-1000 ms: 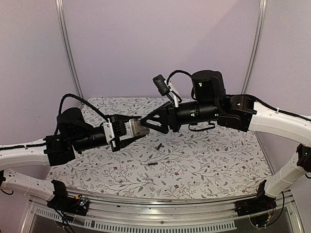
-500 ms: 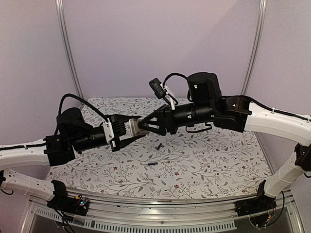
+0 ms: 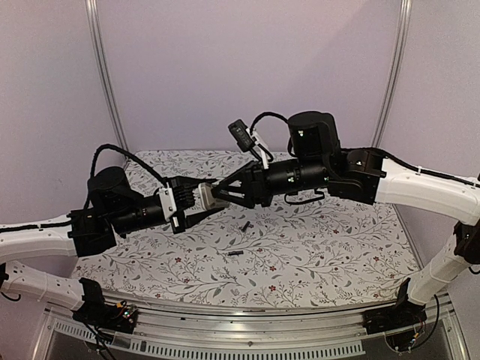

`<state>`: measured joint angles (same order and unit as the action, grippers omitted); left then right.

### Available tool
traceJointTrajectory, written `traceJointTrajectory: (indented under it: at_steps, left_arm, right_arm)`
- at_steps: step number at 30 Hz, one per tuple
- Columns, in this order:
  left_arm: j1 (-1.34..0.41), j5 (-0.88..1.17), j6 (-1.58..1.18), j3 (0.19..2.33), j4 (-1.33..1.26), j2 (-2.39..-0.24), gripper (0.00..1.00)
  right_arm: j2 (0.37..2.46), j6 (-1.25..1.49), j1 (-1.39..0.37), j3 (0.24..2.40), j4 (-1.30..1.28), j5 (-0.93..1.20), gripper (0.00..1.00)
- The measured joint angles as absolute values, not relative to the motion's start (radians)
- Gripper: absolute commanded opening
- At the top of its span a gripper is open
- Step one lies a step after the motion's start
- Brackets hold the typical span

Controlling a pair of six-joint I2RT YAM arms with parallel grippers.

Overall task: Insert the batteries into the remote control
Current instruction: Remove the battery cover from the remote control.

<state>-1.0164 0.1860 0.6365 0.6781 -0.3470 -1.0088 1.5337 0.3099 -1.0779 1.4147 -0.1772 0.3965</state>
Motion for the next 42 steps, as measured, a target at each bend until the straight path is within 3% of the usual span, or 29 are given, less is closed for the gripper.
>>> traceJointTrajectory:
  at_steps: [21,42]
  left_arm:
    - [-1.003,0.161,0.555,0.642,-0.392,-1.006,0.00]
    - [-0.970,0.058,0.598,0.654,-0.330,-1.047,0.00]
  right_arm:
    - [1.540,0.322,-1.080,1.359,-0.081,0.330,0.39]
    - [1.472,0.391,-1.035,1.299,-0.230,-0.007,0.42]
